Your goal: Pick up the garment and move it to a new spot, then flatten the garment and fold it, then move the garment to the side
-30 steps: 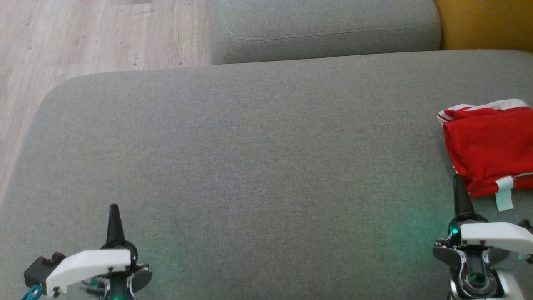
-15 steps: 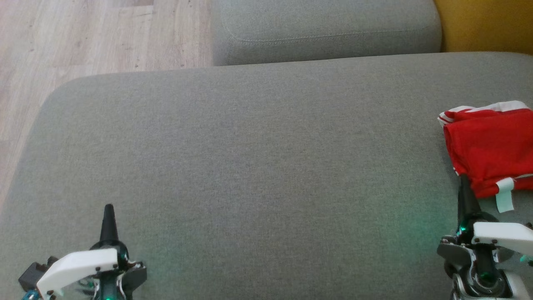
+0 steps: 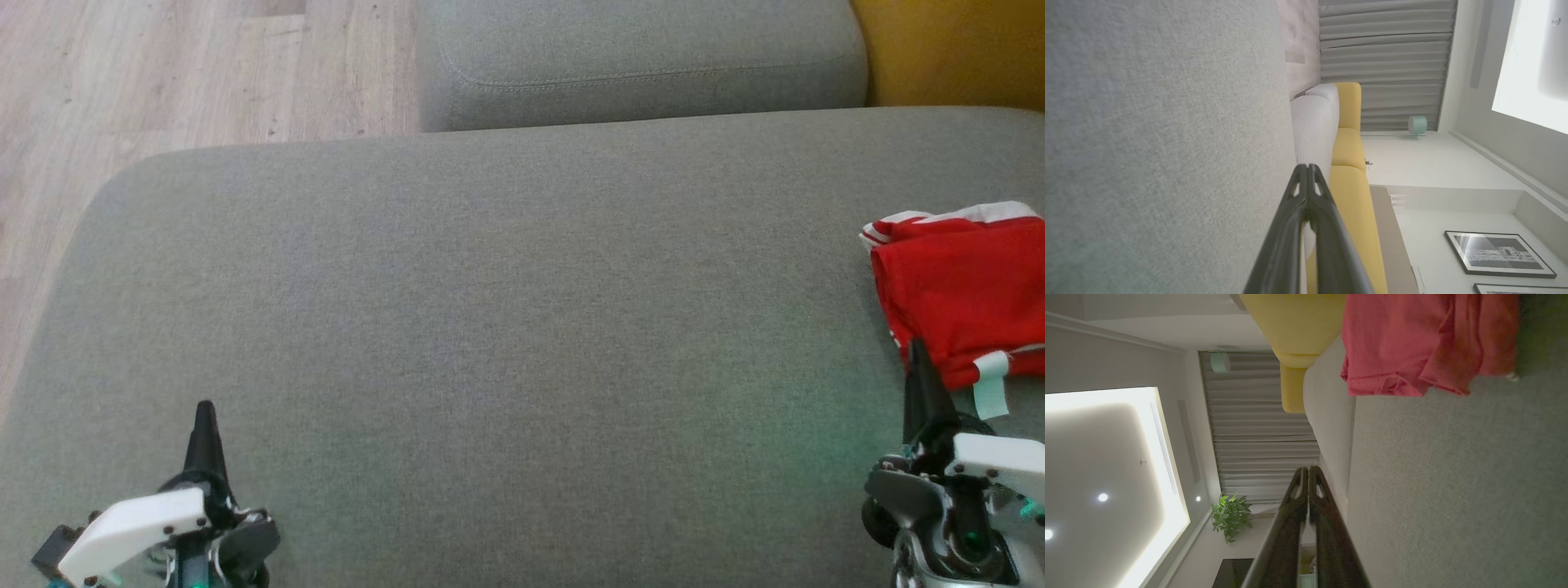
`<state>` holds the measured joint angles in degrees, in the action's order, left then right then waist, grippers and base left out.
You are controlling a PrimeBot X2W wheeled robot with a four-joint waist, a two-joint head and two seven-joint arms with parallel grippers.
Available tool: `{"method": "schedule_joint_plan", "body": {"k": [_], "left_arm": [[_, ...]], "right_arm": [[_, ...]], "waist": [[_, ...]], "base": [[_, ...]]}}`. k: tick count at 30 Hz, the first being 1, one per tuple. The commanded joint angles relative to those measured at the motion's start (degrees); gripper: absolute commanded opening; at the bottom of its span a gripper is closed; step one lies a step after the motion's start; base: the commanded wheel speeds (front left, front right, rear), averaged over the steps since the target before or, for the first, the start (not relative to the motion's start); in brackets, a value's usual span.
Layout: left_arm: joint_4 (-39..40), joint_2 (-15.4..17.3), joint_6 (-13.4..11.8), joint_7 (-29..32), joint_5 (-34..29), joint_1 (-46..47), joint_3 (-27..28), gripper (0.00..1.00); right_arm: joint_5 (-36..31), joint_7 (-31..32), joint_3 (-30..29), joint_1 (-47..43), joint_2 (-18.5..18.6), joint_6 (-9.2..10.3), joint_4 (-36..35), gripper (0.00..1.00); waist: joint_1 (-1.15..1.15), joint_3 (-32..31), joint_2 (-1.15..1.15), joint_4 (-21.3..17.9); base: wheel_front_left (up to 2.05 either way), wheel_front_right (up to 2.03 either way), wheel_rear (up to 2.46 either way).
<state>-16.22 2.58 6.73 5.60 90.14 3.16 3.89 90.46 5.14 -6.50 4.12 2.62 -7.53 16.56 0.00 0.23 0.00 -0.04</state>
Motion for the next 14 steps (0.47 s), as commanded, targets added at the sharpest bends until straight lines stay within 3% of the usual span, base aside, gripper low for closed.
{"method": "schedule_joint_plan", "body": {"k": [1,14], "left_arm": [[2.1,0.3,0.7,0.8,1.8,3.0,2.6,0.0],[2.2,0.3,0.8,0.9,2.0,3.0,2.6,0.0]], "right_arm": [[2.0,0.7,0.7,2.0,0.8,0.04,-2.5,0.0],[2.2,0.9,0.5,2.0,0.7,0.04,-2.6,0.0]], "waist": [[0.0,0.0,0.0,0.0],[0.0,-0.1,0.0,0.0]], "base": [[0.0,0.0,0.0],[0.0,0.0,0.0]]}}
